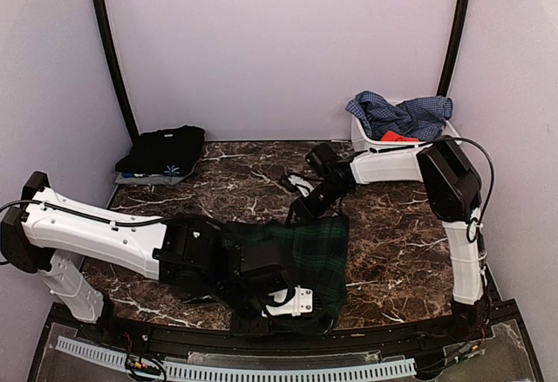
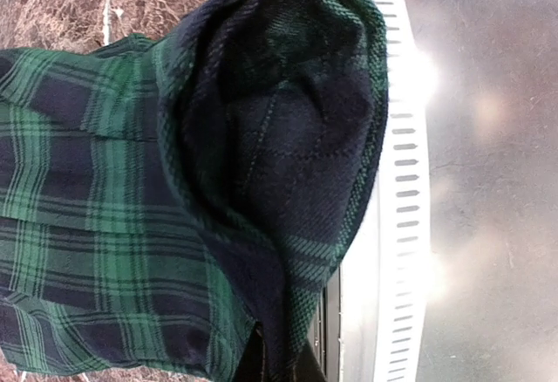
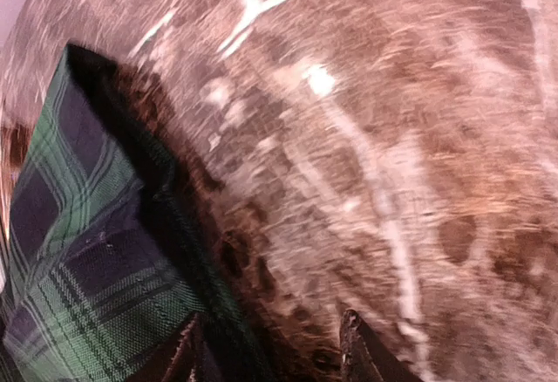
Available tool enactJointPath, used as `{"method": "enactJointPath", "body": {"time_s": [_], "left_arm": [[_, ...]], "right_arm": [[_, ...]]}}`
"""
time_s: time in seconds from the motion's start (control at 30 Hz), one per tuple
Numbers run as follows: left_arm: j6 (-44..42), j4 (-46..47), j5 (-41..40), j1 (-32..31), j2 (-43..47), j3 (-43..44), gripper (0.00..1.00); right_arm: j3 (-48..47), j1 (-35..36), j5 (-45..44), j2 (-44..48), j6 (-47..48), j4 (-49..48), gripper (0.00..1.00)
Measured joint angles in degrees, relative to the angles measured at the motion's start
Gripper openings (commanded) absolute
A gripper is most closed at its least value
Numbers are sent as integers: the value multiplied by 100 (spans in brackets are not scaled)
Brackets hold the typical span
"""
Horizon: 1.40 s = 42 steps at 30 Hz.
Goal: Fold and stack the mixed laundry pile
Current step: Fold the rectangle-folded skirt at the center of the board.
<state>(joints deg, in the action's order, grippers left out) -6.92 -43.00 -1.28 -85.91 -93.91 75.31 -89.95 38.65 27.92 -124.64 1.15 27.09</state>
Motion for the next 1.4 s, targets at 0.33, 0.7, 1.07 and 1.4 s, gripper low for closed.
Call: {"method": "enactJointPath", "body": {"time_s": [0.33, 0.7, 1.07, 1.4], "left_arm": [[-431, -249, 520, 1228, 203, 614, 0], [-1025, -339, 680, 2072, -402, 1200, 0], [-1176, 20, 813, 2518, -660, 756, 5], [-1366, 474, 815, 2922, -673, 433, 26]], "right_arm": [[643, 542, 708, 131, 181, -409, 33], [1237, 999, 1126, 369, 107, -800, 33], [1191, 955, 962, 448, -116, -721, 49], [1119, 249, 304, 1311, -505, -334, 58]]}}
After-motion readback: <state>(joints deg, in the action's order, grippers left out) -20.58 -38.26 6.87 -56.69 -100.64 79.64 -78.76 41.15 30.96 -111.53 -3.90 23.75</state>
